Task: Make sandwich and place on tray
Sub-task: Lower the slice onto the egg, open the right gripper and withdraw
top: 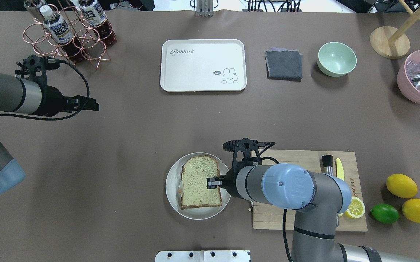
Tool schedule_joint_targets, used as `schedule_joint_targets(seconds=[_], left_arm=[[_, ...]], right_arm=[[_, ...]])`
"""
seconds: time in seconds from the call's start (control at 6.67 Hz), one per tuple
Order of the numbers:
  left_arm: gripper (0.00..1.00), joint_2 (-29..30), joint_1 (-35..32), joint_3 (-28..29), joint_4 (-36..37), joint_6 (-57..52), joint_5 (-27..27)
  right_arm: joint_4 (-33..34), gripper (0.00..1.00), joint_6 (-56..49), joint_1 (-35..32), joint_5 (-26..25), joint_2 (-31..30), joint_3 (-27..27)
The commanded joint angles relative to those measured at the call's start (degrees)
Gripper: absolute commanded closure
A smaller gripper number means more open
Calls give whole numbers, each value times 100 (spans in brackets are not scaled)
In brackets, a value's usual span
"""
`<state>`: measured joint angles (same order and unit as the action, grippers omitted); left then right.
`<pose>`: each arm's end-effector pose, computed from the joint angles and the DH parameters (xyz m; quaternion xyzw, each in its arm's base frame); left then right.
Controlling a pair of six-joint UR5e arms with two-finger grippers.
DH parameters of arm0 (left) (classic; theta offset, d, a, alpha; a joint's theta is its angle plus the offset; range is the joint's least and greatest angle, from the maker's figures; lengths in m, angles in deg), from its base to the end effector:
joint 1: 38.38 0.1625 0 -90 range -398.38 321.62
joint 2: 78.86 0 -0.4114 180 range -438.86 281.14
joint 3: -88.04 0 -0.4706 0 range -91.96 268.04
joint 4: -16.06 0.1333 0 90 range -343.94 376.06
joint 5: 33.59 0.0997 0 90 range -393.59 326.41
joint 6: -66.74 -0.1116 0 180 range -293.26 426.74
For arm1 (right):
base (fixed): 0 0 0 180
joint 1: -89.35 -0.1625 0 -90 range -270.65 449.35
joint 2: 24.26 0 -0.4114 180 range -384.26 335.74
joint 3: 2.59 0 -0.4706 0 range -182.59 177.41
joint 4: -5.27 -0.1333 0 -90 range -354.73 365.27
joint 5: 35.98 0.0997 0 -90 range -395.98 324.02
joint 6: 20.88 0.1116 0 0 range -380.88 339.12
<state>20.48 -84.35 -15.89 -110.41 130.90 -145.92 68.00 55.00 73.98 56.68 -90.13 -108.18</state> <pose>0.3784 -0.5222 0.3484 0.1505 0.4942 -0.0537 0.8545 -0.6138 -0.3016 0.1890 0.1217 -0.5385 -0.0037 0.8338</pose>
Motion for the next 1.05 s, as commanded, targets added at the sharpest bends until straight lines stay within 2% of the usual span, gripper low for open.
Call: schedule_joint_targets(seconds=[0.0, 0.45, 0.6, 0.75, 0.9], left_arm=[[2, 7, 1, -5, -1, 0, 0], [2, 129, 79, -153, -10, 419, -8], [2, 235, 254, -154, -10, 588, 0], [2, 366, 473, -145, -10, 728, 105], [2, 620, 945, -171, -10, 1095, 698]], right_arm=[[3, 1, 355, -19, -19, 38, 20], [20, 1, 762, -290, 138, 31, -154], [47, 0, 762, -605, 513, -13, -182], [369, 0, 762, -903, 857, -49, -365], [581, 0, 753, -1315, 1286, -84, -479]])
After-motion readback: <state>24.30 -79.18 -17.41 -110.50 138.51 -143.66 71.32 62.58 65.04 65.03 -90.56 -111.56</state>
